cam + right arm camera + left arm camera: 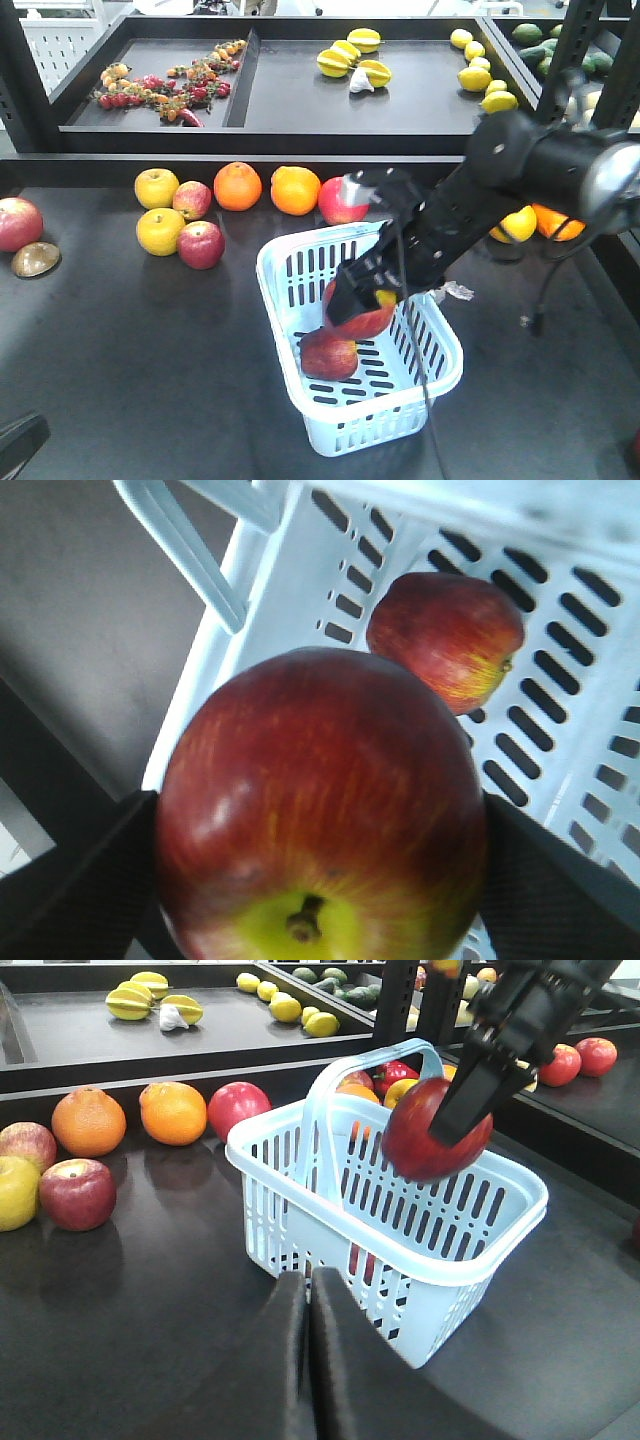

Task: Pick three apples into basket with both arms
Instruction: 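Carry the apple into the basket and open the right gripper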

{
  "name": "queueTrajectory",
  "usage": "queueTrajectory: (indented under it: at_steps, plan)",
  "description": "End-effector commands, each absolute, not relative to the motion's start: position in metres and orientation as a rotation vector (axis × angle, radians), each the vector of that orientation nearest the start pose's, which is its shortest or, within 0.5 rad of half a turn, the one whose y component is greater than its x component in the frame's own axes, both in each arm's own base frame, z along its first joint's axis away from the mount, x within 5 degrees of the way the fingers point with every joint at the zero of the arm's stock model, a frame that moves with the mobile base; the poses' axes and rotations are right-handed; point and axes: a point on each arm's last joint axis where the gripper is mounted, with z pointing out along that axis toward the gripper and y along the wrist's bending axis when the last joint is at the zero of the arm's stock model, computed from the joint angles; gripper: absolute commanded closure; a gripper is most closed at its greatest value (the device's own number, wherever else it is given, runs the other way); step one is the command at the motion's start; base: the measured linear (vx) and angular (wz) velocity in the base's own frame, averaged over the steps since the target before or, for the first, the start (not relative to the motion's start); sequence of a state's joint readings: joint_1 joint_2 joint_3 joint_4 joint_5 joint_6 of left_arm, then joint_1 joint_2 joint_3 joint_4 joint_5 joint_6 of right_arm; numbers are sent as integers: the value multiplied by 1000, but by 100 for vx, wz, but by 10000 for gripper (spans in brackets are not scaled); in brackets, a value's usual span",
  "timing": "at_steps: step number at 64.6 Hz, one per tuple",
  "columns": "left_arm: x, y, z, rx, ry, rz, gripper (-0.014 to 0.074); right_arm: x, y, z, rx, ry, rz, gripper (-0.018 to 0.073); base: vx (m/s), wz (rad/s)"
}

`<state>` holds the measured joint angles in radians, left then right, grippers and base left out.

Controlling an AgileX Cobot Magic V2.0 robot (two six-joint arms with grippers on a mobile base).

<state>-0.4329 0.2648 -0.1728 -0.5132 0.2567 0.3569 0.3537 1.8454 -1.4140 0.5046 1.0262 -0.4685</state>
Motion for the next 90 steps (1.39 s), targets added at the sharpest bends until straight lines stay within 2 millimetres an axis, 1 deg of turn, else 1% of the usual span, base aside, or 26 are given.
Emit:
queueTrajectory:
  at_steps: [1, 7, 11, 18, 23, 29, 33, 40, 42, 44, 48, 50, 52, 56, 59, 60, 66, 71, 75, 78, 81, 85, 90]
  plan:
    - [67, -41, 247, 300, 1730, -530, 604, 344, 167, 266, -810, 2607, 657, -35, 0, 0]
    - [67, -41, 247, 300, 1730, -530, 604, 344, 167, 266, -813, 2612, 643, -124, 0, 0]
    - [67, -41, 247, 300, 1730, -530, 604, 343, 166, 266, -811, 2622, 644, -144, 0, 0]
    - [67, -41, 247, 300, 1730, -530, 604, 341, 166, 266, -818, 2640, 654, -136, 0, 0]
    - [67, -41, 247, 300, 1730, -530, 604, 339, 164, 265, -832, 2672, 641, -112, 0, 0]
    - [67, -41, 247, 300, 1730, -530, 604, 334, 156, 266, -838, 2750, 543, -59, 0, 0]
    - [67, -41, 247, 300, 1730, -530, 604, 329, 148, 271, -832, 2785, 455, 1, 0, 0]
    - [67, -41, 247, 300, 1730, -530, 604, 321, 133, 289, -787, 2803, 270, 160, 0, 0]
    - [67, -41, 247, 300, 1730, -530, 604, 317, 127, 297, -785, 2792, 203, 246, 0, 0]
    - [67, -41, 247, 300, 1730, -530, 604, 313, 122, 305, -787, 2774, 139, 307, 0, 0]
    - [67, -41, 247, 300, 1730, -530, 604, 307, 114, 317, -779, 2750, 52, 436, 0, 0]
    - [67, -41, 247, 300, 1730, -530, 604, 303, 109, 325, -755, 2738, 18, 516, 0, 0]
    - [67, -41, 247, 300, 1730, -530, 604, 301, 101, 331, -719, 2733, -6, 575, 0, 0]
    - [67, -41, 247, 300, 1730, -530, 604, 299, 85, 337, -634, 2751, -10, 573, 0, 0]
    - [67, -41, 247, 300, 1730, -530, 604, 297, 70, 340, -570, 2778, -9, 570, 0, 0]
    - [67, -41, 247, 300, 1730, -530, 604, 297, 63, 341, -539, 2788, -9, 570, 0, 0]
    - [67, -41, 246, 301, 1733, -530, 604, 289, 25, 336, -414, 2851, -39, 568, 0, 0]
    - [67, -41, 246, 301, 1733, -530, 604, 276, -9, 330, -270, 2887, -44, 568, 0, 0]
    - [67, -41, 246, 301, 1733, -530, 604, 266, -28, 326, -157, 2881, -49, 568, 0, 0]
    - [67, -41, 246, 301, 1733, -530, 604, 257, -39, 324, -84, 2868, -53, 568, 0, 0]
    - [67, -41, 246, 301, 1733, -530, 604, 250, -46, 322, -47, 2852, -64, 568, 0, 0]
    - [67, -41, 246, 301, 1733, -530, 604, 239, -52, 319, -18, 2856, -91, 568, 0, 0]
    - [67, -41, 246, 301, 1733, -530, 604, 234, -56, 312, 2, 2869, -124, 560, 0, 0]
